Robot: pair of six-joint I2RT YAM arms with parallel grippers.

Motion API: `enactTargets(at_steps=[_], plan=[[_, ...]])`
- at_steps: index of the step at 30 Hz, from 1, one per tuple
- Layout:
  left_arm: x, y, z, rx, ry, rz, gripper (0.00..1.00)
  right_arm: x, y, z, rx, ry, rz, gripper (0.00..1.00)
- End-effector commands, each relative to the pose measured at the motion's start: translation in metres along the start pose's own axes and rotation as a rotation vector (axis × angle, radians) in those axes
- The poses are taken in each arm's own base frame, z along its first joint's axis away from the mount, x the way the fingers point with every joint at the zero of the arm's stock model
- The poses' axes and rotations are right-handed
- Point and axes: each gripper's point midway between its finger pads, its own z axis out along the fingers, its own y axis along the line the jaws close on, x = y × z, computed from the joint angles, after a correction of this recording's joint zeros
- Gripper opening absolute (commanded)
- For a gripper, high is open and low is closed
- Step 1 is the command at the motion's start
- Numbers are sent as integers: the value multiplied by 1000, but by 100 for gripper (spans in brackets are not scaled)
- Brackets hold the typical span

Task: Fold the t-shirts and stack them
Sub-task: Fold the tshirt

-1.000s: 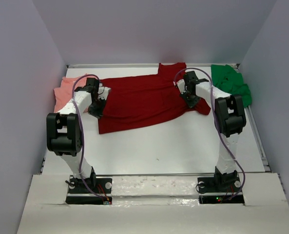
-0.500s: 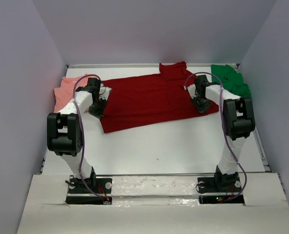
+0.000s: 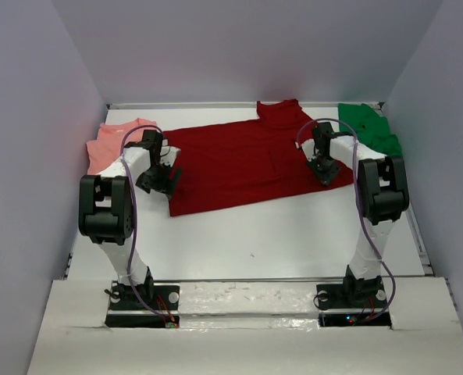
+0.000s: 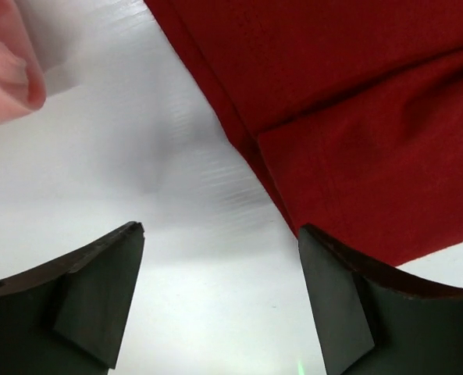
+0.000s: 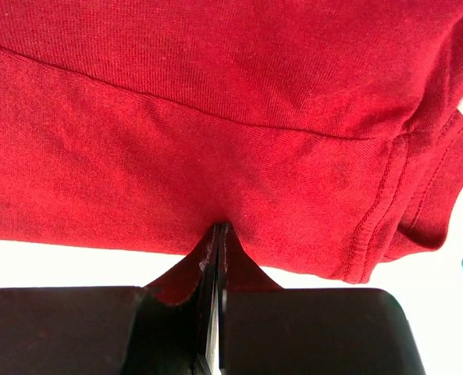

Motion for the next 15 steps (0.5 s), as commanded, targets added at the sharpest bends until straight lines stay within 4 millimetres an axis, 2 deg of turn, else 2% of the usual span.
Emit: enactTargets(at_steps=[1,5,8,10,11,13,14,15], plan=[[-1,5,-9,-34,-15,5,92,10,7,-6,-66,42,8,0],[-7,12,-18,-74,-35,-1,93,5,8,-10,-78,30,17,0],[-12,27,-33,-158,-56,-5,93,-5,7,-20,-92,-10,22,0],[-14,38,-46,-228,-64,-7,94,-17,4,-40,-101,-59,23,0],[-17,42,-58,-255,-89,-6,95,-25,11,-51,-157,-98,18,0],[-26,54,-82,-320,-126,-5,99,-40,13,-82,-199,-176,4,19],[-38,59,-104,-349,-187,-4,99,-52,15,-110,-239,-235,0,31],[-44,62,-118,-367,-217,-3,99,-59,14,-128,-250,-274,-4,42]])
